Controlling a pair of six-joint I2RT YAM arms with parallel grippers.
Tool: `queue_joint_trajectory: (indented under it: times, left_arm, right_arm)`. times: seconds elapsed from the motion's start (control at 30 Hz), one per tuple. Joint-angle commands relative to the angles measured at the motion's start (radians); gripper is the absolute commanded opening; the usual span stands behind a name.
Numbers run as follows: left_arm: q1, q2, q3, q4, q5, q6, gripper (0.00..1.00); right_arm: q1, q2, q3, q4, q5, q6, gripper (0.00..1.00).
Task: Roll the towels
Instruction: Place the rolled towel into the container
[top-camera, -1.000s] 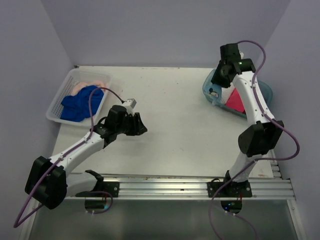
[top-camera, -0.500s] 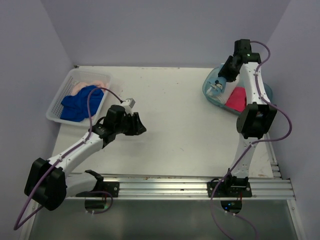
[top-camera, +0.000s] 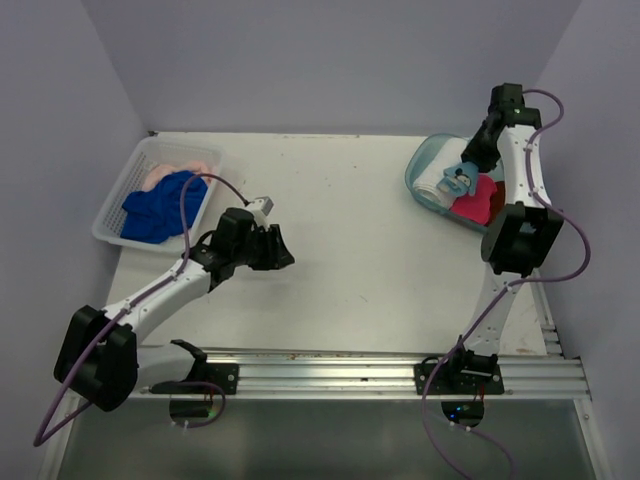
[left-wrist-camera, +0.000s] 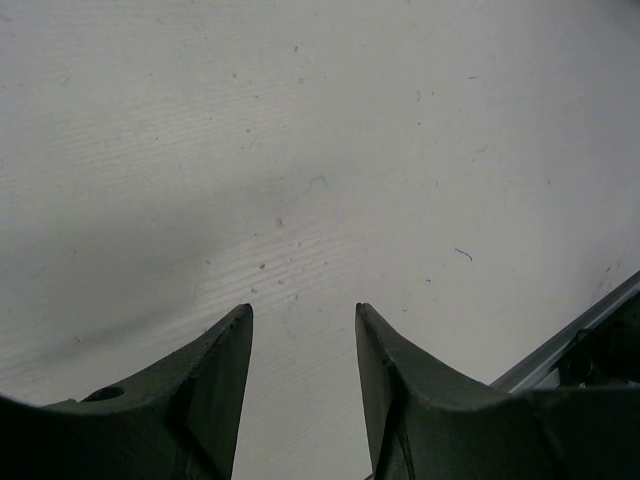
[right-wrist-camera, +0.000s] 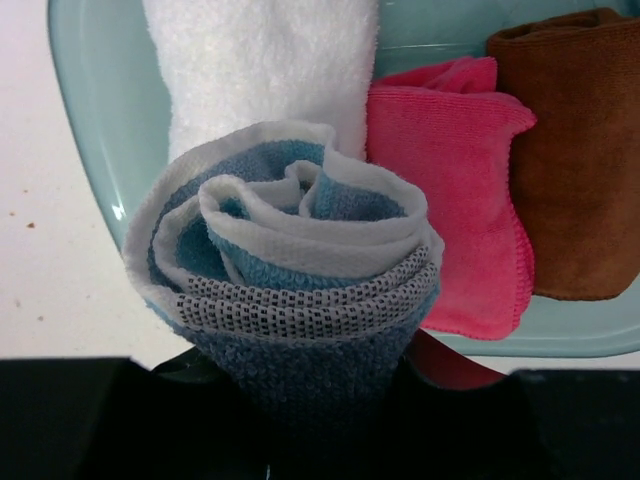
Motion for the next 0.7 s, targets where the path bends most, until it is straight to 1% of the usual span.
queue_joint_trajectory:
  times: [0.0, 0.03, 0.17, 0.33, 0.43, 0.57, 0.67]
  left_arm:
    - [0.010, 0.018, 0.049, 0.022, 0.022, 0.020, 0.49]
    - [0.011, 0.024, 0.050, 0.022, 0.025, 0.018, 0.49]
    - [0.010, 0.038, 0.052, 0.027, 0.031, 0.009, 0.49]
    - [0.010, 0.047, 0.052, 0.028, 0.037, 0.000, 0.49]
    - [0.010, 0.056, 0.050, 0.036, 0.042, -0.006, 0.49]
    - [0.010, 0.071, 0.049, 0.048, 0.052, -0.014, 0.49]
    - [0.010, 0.078, 0.047, 0.053, 0.056, -0.018, 0.49]
  right_arm:
    - [0.002, 0.056, 0.098, -0.089, 0.078, -0.045, 0.28]
    - [0.002, 0.073, 0.110, -0.119, 0.087, -0.049, 0.28]
    - [0.002, 0.100, 0.097, -0.136, 0.135, -0.047, 0.27]
    - [0.004, 0.096, 0.084, -0.150, 0.273, -0.050, 0.27]
    - [0.007, 0.094, 0.090, -0.150, 0.297, -0.059, 0.27]
    - [0.030, 0.123, 0.120, -0.170, 0.371, -0.084, 0.27]
    - [0.039, 0.149, 0.143, -0.187, 0.382, -0.087, 0.28]
